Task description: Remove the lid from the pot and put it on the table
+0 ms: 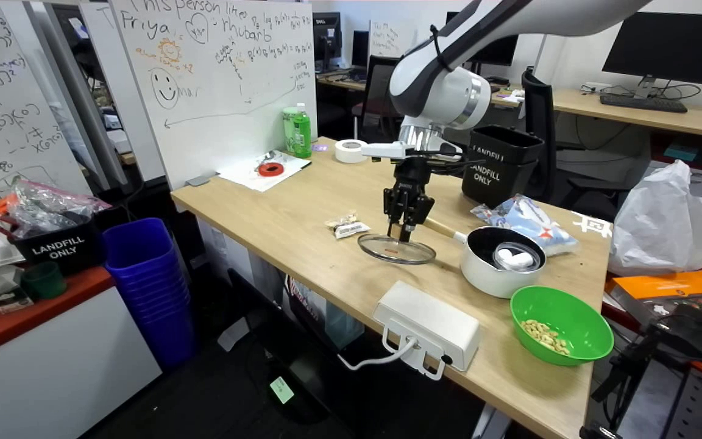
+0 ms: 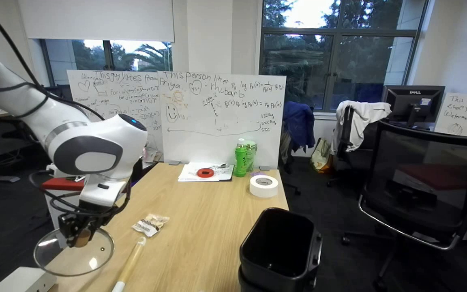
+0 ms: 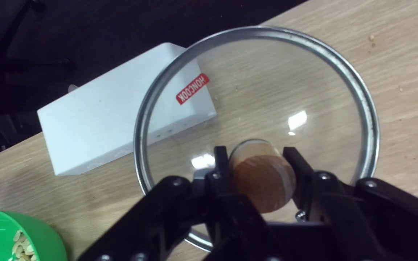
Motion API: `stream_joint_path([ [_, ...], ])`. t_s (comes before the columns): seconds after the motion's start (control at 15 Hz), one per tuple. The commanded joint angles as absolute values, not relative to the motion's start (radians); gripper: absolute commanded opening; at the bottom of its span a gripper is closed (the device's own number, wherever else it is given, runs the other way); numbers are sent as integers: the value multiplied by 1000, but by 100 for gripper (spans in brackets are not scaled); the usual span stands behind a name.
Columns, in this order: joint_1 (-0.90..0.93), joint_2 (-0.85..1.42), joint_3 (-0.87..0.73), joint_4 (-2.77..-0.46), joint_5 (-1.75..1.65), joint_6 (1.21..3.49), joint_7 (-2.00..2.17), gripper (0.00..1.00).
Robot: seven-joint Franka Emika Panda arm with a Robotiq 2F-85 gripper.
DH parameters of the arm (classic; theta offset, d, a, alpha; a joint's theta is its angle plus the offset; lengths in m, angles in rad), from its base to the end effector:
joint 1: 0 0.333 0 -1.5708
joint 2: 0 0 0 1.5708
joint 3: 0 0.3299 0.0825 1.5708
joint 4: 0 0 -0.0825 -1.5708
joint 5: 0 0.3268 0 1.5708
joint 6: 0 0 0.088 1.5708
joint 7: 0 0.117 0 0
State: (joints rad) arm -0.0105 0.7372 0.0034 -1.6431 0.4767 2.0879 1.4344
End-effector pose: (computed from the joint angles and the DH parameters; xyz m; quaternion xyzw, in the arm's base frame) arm 0.6234 0.0220 0.2093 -0.6260 0.7437 0.2296 0.0488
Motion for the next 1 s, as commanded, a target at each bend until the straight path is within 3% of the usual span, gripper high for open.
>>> stream_joint_path([
  [0.0,-20,821,-13,-1541,493,2090,1491,16],
  [0.53,-13,880,-39,-1513,456,2250,1533,16],
  [0.6,-12,879,-42,-1517,450,2256,1536,22],
  [0.67,-9,873,-47,-1526,435,2244,1537,53],
  [0.8,-7,860,-53,-1553,413,2237,1531,73],
  [0.93,-16,852,-51,-1571,404,2198,1532,77],
])
